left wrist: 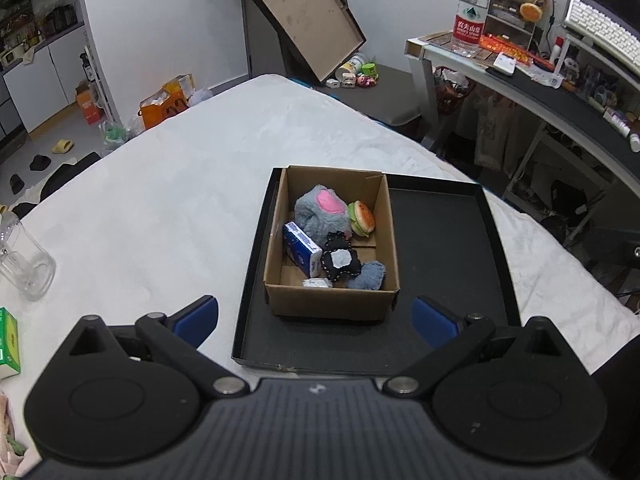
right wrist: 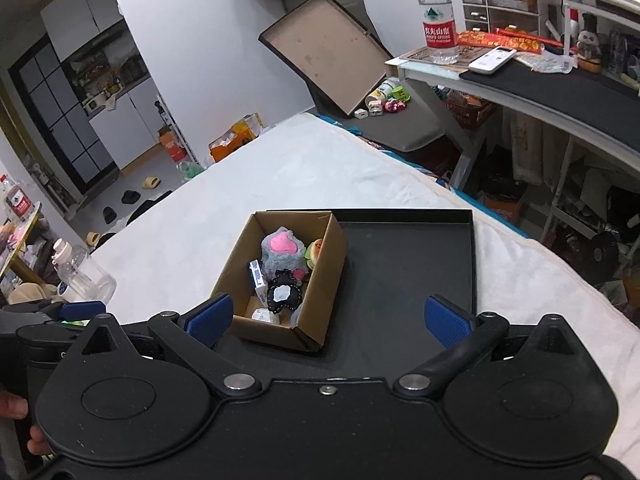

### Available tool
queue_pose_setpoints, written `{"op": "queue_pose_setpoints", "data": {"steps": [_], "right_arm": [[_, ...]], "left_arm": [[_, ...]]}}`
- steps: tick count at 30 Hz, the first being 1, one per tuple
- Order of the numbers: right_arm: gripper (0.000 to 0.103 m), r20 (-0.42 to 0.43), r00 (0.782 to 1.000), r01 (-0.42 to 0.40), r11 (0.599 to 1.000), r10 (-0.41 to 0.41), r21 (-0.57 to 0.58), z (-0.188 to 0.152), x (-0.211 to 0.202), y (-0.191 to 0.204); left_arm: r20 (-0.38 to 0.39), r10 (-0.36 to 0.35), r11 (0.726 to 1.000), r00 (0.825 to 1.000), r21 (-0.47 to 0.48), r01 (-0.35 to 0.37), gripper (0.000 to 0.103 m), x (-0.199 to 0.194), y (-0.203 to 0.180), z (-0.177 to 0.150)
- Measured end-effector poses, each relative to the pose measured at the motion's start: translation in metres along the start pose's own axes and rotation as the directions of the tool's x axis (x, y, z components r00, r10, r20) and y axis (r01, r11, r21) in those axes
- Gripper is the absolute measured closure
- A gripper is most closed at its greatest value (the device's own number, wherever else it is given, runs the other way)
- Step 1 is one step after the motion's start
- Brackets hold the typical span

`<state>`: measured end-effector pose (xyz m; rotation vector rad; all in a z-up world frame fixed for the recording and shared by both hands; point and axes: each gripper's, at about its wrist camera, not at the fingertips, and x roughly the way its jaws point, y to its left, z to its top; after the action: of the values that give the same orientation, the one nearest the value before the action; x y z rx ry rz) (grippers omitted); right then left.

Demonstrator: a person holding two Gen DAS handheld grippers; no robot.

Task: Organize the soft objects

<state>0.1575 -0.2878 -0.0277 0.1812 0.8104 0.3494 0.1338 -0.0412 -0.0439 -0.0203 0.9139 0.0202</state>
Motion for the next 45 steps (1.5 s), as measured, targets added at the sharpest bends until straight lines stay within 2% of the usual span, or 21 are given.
{"op": "queue_pose_setpoints", "data": {"steps": [10, 16, 21, 25, 32, 38, 45], "right_arm": [[0.0, 0.018, 0.999, 0.04, 0.999, -0.04, 0.007, -0.008, -0.029, 0.008], [0.0, 0.027, 0.999, 0.037, 0.998, -0.039, 0.044, -0.014, -0.043, 0.005], [0.0, 0.043, 0.999, 0.022, 1.0, -0.022, 0.013, -0.021, -0.058, 0.01], [0.0, 0.052, 0.998, 0.044, 0.999, -0.043, -0.018, -0.027, -0.063, 0.012], [0.0, 0.062, 0.998, 0.034, 0.999, -0.034, 0.0, -0.037, -0.07, 0.01], [0.0, 0.072, 0.997, -0.007, 1.0, 0.005, 0.03, -0.039, -0.079, 0.011], [0.0, 0.067, 0.998, 0.011, 1.0, -0.011, 0.003, -0.045, -0.079, 0.02]], "left_arm": [[0.045, -0.013, 1.0, 0.999, -0.009, 0.014, 0.0, -0.024, -0.002, -0.008], [0.083, -0.03, 1.0, 0.996, 0.002, 0.03, 0.0, -0.041, -0.009, -0.01], [0.118, -0.045, 0.999, 0.992, -0.007, 0.046, 0.0, -0.057, -0.012, -0.015], [0.15, -0.034, 0.999, 0.988, 0.015, 0.032, 0.0, -0.07, -0.017, -0.02], [0.172, -0.043, 0.999, 0.984, 0.029, 0.039, 0.0, -0.084, -0.02, -0.026], [0.19, -0.042, 0.999, 0.981, 0.015, 0.04, 0.0, -0.096, -0.016, -0.032], [0.185, -0.038, 0.999, 0.982, 0.021, 0.034, 0.0, -0.097, -0.014, -0.038]]}}
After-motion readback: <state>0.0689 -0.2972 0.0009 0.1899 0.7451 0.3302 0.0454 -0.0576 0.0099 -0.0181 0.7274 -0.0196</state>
